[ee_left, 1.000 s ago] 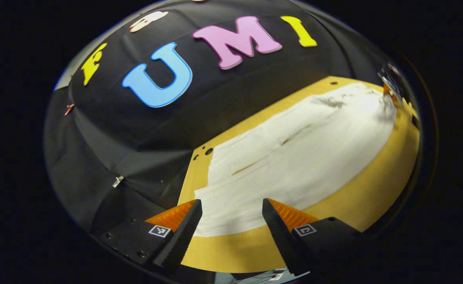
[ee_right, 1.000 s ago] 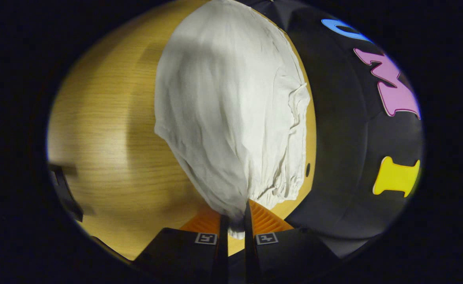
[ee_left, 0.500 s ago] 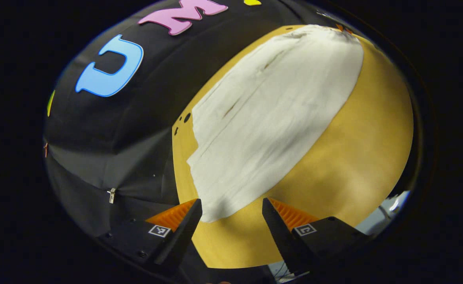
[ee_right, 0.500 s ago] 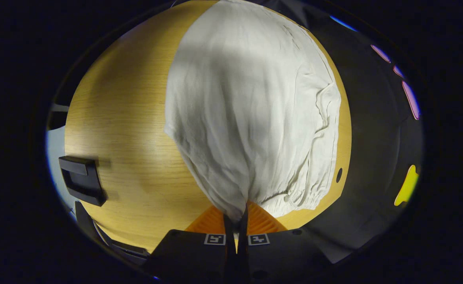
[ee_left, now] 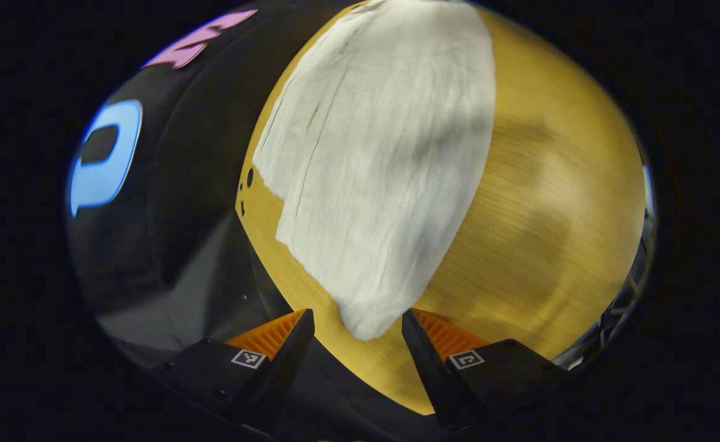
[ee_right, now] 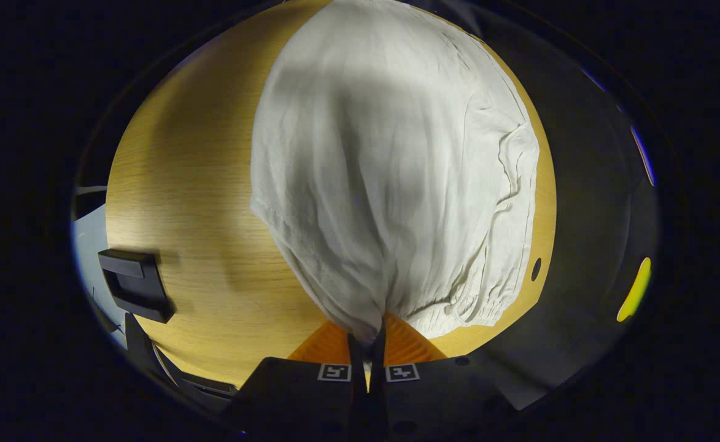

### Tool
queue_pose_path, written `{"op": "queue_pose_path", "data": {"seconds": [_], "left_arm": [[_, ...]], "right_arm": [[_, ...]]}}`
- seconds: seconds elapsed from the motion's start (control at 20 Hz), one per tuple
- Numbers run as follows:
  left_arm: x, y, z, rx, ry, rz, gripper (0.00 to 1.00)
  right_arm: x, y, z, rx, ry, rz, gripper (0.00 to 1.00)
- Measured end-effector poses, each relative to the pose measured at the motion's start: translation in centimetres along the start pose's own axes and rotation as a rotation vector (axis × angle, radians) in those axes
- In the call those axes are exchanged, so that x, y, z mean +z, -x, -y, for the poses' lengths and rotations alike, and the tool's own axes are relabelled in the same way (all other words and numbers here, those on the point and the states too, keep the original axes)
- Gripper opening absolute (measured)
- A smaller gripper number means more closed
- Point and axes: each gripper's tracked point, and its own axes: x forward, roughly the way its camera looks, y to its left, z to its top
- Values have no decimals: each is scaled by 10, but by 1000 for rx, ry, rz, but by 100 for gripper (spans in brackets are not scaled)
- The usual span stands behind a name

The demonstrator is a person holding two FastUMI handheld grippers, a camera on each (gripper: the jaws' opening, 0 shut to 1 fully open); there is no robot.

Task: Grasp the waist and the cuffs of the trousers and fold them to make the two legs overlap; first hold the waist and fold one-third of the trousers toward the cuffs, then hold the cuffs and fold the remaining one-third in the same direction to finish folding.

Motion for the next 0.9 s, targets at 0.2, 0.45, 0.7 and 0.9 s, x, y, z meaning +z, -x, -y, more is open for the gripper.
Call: {"op": "queue_pose_path", "data": {"seconds": [0.2, 0.45, 0.7, 0.9], "left_arm": [[20, -16, -4, -122, 2, 38, 76], [33, -27, -4, -174, -56, 38, 47], [31, -27, 1, -160, 72, -10, 10], [31, -21, 9, -164, 220, -18, 5]], "right_arm": [[0, 0, 0, -1, 6, -7, 5], [-1, 1, 1, -11, 17, -9, 5], [-2, 1, 0, 3, -34, -3, 6], [-3, 1, 3, 5, -64, -10, 5]]}}
